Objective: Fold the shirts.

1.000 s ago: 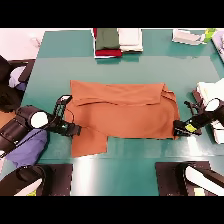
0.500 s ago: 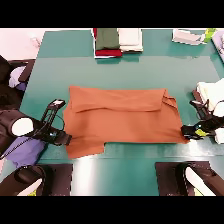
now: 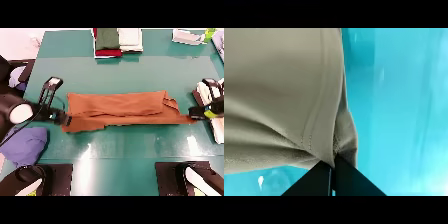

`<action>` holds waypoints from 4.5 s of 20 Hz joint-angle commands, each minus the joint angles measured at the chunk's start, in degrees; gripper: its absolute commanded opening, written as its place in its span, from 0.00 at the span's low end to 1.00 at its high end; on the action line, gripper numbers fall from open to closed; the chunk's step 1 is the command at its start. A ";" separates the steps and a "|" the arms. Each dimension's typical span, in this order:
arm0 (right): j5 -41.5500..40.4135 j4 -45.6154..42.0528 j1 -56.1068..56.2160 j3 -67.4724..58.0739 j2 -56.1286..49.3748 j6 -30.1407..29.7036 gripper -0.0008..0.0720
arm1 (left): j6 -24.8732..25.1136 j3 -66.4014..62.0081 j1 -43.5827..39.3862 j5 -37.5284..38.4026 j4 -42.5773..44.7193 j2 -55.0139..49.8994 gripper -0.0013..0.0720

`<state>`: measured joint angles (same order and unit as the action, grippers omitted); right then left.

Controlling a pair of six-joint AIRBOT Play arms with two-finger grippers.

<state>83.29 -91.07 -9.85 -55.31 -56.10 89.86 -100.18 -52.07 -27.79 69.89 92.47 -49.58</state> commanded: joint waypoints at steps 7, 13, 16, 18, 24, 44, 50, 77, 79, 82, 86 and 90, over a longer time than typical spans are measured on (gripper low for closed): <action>-3.63 2.97 3.67 -23.67 -25.68 2.25 0.03 | -2.01 -16.59 2.62 -13.03 6.51 -23.47 0.05; -3.80 6.12 3.34 -32.44 -34.67 2.25 0.03 | -1.79 -16.59 10.10 -21.42 3.76 -25.33 0.05; -3.91 8.55 3.26 -34.38 -36.85 1.97 0.23 | -1.75 -16.59 10.45 -21.38 3.39 -25.77 0.17; -4.85 12.52 2.05 -36.00 -37.29 1.55 0.71 | -2.64 -16.59 10.47 -21.42 3.28 -25.75 0.70; -1.22 14.51 -3.08 -32.50 -35.47 -1.51 0.72 | -2.84 -16.94 10.45 -15.23 2.54 -25.68 0.69; -13.03 15.23 2.51 -18.29 -33.70 -1.46 0.03 | 6.23 -16.85 7.04 -19.32 -20.04 -26.36 0.05; -8.50 14.95 3.28 -23.02 -21.66 -1.44 0.03 | 9.25 -24.30 -2.45 -21.75 -21.90 -37.40 0.05; -5.18 15.15 40.13 -57.90 -32.35 14.88 0.03 | 13.55 -43.50 3.34 -8.04 -7.85 -39.52 0.05; -10.40 16.83 44.81 -57.90 -35.60 15.69 0.03 | 13.64 -43.50 8.28 -6.25 -3.37 -33.33 0.05; -21.62 21.53 50.88 -57.90 -42.69 15.78 0.03 | 13.64 -43.50 15.52 -5.81 -1.99 -25.29 0.05; -32.59 30.01 54.82 -57.90 -50.38 13.05 0.52 | 13.68 -43.54 20.41 -4.66 -1.90 -19.10 0.05; -23.74 18.14 51.65 -57.83 -47.17 13.18 0.52 | 13.66 -43.52 20.39 -2.01 -1.75 -18.14 0.05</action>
<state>56.18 -66.96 42.85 -113.14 -103.94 103.53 -86.50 -95.57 -8.54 66.02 90.35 -69.41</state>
